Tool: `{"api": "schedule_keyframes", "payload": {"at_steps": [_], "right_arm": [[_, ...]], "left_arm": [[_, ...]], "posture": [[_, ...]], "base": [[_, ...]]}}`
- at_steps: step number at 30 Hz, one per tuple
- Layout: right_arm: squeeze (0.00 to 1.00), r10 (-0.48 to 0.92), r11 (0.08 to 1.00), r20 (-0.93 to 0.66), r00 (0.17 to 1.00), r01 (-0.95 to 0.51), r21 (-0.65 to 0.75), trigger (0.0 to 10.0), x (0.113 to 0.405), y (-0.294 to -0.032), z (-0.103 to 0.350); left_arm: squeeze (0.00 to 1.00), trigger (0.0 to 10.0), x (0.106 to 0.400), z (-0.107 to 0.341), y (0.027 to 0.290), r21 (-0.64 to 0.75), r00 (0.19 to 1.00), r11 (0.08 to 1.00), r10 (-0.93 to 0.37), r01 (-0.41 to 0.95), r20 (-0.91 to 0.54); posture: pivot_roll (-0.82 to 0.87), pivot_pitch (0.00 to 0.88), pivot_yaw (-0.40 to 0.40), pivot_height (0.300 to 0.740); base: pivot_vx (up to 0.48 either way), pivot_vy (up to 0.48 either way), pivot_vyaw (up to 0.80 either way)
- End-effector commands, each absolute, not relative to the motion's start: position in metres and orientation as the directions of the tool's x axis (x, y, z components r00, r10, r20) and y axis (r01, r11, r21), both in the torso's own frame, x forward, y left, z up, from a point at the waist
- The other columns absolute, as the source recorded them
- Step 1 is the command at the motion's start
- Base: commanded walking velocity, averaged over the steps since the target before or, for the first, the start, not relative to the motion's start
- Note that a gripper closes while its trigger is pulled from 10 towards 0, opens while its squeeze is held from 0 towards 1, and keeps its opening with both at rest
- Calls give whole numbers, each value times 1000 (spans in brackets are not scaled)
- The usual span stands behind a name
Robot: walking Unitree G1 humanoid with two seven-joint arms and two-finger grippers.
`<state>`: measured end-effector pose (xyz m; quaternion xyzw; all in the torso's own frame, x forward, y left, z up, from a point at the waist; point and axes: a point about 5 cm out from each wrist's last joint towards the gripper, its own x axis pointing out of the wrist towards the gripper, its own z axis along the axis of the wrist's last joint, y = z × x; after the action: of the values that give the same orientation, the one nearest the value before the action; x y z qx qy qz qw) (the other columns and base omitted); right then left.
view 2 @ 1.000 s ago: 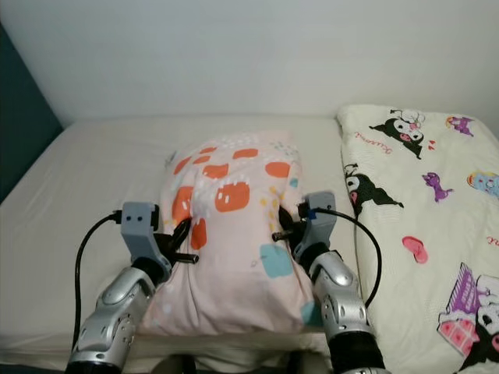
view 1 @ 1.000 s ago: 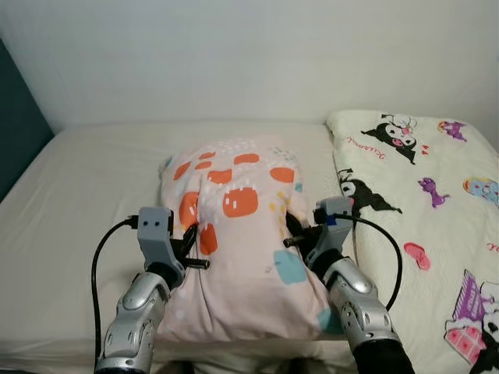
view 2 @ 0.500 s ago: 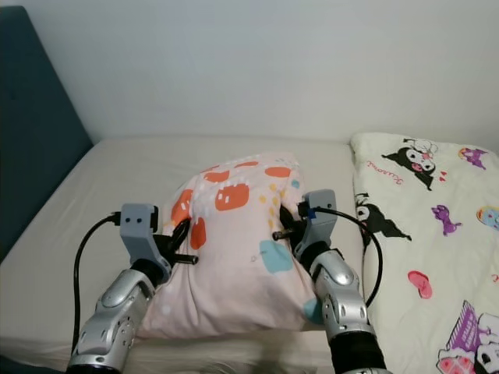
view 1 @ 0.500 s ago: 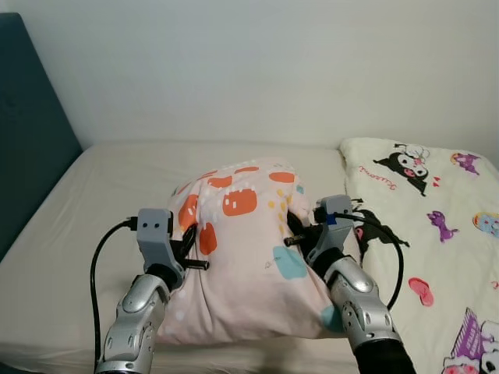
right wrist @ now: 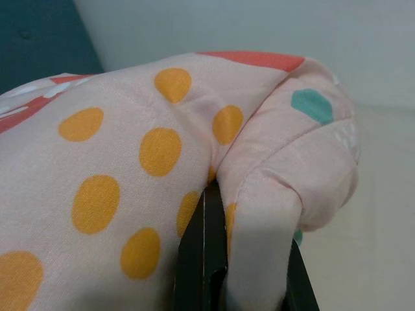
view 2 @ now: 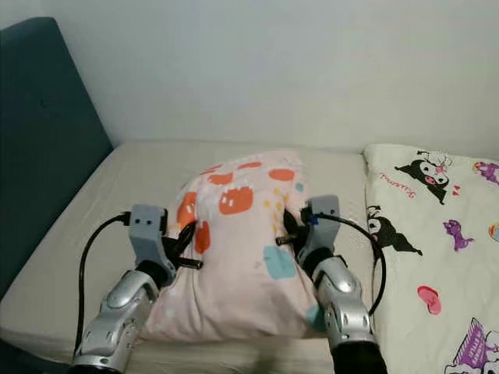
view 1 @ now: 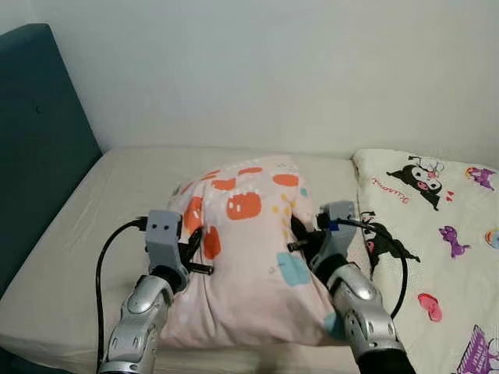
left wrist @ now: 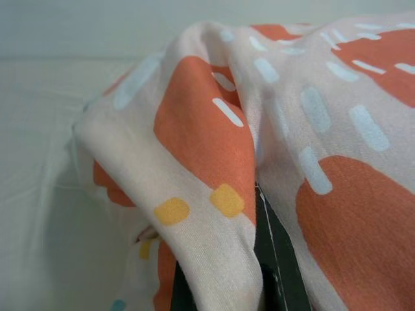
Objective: Clean up the room
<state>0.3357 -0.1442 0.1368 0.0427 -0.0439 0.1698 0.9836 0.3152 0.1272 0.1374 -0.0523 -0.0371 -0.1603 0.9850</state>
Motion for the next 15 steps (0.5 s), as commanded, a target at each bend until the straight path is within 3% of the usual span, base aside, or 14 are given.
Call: {"api": "schedule_keyframes", "payload": {"at_steps": [1,9,15], "right_arm": [[0,349,933,148,925,-358,40,10000,333,-135,144],[0,252,968,59,966,-251,-31,10000,324,-149,119],[0,185,982,54,981,-181,-59,10000,321,-158,114]], "left_arm": [[0,10000,312,138,111,-65,915,915,-392,399,96],[0,10000,311,115,112,4,932,933,-360,361,-34],[0,10000,309,112,114,5,940,940,-339,340,-41]], "posture": [[28,119,0,740],[25,132,3,740],[26,145,4,740]], "base": [[0,0,0],[0,0,0],[0,0,0]]}}
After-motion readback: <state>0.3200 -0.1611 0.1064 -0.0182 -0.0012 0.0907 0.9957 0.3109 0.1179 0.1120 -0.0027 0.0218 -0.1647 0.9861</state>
